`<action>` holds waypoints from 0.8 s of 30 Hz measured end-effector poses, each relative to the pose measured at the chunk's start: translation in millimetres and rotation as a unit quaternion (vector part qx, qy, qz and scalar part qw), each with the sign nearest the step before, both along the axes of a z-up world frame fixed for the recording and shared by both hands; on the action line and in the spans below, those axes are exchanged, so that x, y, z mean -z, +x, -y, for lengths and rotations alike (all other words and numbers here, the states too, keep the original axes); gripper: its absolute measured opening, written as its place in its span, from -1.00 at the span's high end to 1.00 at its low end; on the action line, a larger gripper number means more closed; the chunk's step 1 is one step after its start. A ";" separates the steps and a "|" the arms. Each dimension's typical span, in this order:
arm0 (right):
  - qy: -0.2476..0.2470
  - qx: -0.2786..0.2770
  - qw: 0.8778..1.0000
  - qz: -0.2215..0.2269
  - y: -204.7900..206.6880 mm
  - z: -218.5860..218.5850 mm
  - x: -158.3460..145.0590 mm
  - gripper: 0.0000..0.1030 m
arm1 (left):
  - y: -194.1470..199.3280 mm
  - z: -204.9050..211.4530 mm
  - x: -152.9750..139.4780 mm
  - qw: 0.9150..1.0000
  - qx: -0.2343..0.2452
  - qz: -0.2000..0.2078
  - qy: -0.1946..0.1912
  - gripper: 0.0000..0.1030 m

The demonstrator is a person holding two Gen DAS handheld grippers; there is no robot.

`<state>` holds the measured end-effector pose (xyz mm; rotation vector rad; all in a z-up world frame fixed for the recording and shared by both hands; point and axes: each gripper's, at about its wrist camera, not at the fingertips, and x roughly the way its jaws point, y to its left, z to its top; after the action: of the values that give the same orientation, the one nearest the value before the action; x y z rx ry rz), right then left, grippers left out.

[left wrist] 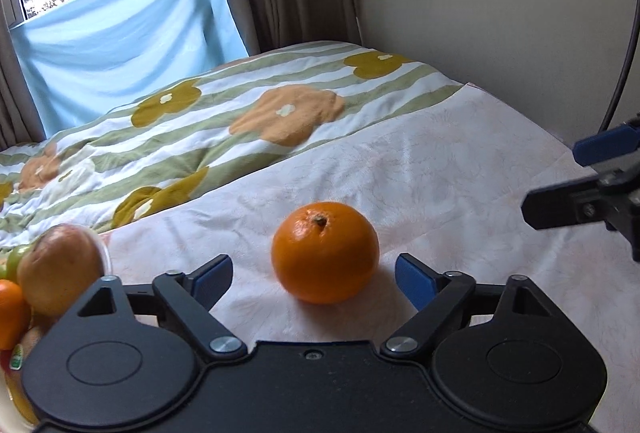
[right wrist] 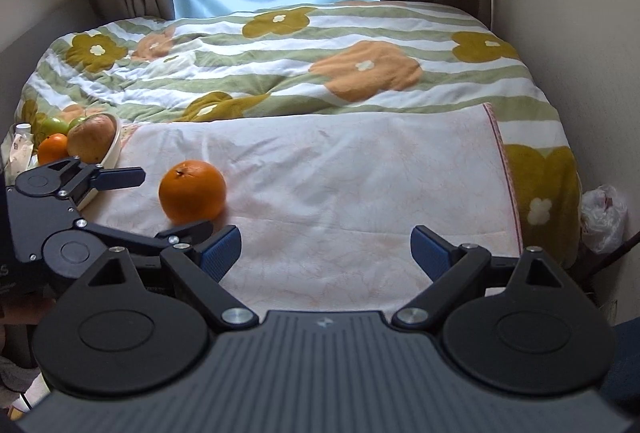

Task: Organize fruits
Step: 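Move the left gripper to the last orange on the cloth and grasp it, then carry the orange in the left gripper over the white bowl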

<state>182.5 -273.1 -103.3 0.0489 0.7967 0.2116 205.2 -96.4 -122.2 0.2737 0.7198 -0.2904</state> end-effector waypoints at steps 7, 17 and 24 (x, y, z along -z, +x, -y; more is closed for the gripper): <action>0.003 0.004 1.000 -0.006 1.5 -0.1 5.2 -1.00 | 11.3 2.0 3.4 1.000 0.003 -0.014 -0.015 -0.31; 0.003 -0.009 1.000 0.004 0.9 -11.4 -3.3 -1.00 | -4.5 -6.8 -9.5 1.000 -0.005 -0.001 -0.014 -0.27; 0.004 -0.030 0.999 0.014 -8.1 -28.3 -19.9 -1.00 | -36.5 -30.9 -37.9 0.997 -0.061 0.013 -0.034 -0.27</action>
<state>174.4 -244.8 -83.3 0.0295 0.7693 0.2714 168.7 -65.6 -84.3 0.1674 0.6965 -0.1936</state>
